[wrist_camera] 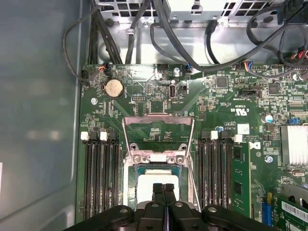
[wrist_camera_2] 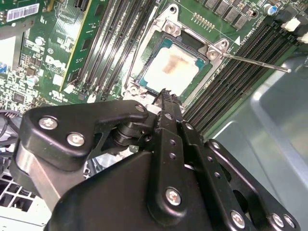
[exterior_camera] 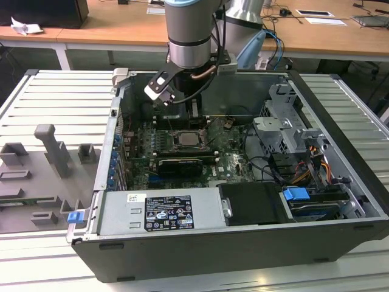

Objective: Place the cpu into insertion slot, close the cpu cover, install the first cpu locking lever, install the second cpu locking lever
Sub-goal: 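Close the cpu cover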

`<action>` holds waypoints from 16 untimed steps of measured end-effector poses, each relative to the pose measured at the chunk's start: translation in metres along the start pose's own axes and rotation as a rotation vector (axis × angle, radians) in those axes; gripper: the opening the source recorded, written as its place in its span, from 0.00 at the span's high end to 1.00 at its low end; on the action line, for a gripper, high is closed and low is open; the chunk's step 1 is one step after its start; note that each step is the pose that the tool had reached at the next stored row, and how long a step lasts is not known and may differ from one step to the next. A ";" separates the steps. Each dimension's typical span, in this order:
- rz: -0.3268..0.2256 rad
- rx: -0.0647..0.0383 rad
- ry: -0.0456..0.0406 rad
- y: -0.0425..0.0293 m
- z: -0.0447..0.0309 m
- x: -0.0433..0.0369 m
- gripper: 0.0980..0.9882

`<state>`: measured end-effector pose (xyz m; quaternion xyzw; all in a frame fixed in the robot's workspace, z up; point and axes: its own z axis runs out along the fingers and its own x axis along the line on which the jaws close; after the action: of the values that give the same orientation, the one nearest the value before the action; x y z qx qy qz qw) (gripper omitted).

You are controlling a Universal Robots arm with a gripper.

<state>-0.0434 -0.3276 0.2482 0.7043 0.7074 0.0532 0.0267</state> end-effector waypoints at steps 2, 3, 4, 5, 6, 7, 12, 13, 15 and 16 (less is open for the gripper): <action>0.000 0.000 0.0000 0.0002 -0.0021 0.0001 0.99; 0.000 0.000 0.0000 0.0002 -0.0026 0.0001 0.99; 0.000 0.000 0.0001 0.0002 -0.0025 0.0001 0.99; 0.000 0.000 0.0000 0.0003 -0.0026 0.0000 0.99; 0.000 0.000 -0.0001 0.0019 -0.0024 -0.0002 0.99; 0.000 0.001 0.0000 0.0046 -0.0021 -0.0002 0.99; 0.000 0.001 -0.0001 0.0117 -0.0011 -0.0005 0.99; 0.000 0.001 -0.0002 0.0118 -0.0010 -0.0005 0.99; 0.000 0.001 -0.0002 0.0119 -0.0011 -0.0004 0.99; 0.000 0.001 -0.0002 0.0120 -0.0016 -0.0003 0.99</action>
<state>-0.0317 -0.3279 0.2511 0.7044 0.7073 0.0528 0.0264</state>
